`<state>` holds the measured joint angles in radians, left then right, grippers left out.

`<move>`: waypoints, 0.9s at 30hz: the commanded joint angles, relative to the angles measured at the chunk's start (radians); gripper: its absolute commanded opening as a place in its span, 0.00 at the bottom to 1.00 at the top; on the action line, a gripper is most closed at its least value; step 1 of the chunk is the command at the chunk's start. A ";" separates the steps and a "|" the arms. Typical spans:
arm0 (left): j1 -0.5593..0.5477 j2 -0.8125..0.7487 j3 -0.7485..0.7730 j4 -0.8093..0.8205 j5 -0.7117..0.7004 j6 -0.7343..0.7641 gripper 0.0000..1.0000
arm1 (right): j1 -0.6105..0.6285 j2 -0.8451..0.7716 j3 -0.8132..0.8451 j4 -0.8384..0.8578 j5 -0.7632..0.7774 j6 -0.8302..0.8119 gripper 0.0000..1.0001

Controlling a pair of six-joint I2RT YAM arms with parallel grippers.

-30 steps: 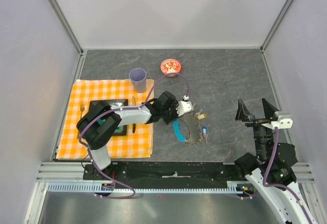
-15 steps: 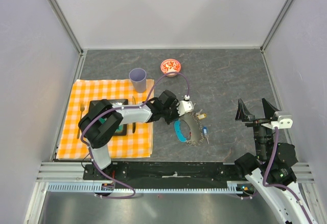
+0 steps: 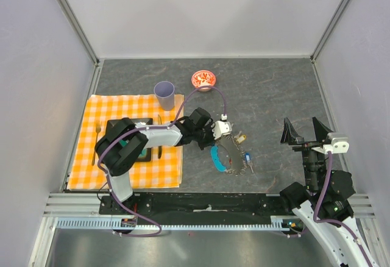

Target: Put the keys on the keyring

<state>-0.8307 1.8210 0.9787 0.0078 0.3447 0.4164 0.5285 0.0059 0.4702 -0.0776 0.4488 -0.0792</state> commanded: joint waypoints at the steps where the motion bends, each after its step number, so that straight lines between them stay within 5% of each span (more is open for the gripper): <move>1: -0.002 -0.029 -0.049 0.064 0.036 -0.091 0.02 | 0.007 -0.001 0.010 0.012 -0.004 -0.010 0.98; 17: 0.002 -0.201 -0.235 0.273 0.000 -0.180 0.02 | 0.005 0.006 0.025 0.007 -0.025 0.025 0.98; 27: 0.007 -0.371 -0.322 0.307 -0.073 -0.176 0.02 | 0.004 0.424 0.208 -0.161 -0.055 0.159 0.98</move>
<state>-0.8307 1.5345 0.6968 0.2256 0.2993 0.2581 0.5285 0.2638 0.5831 -0.1463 0.4072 -0.0032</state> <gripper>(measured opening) 0.026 0.982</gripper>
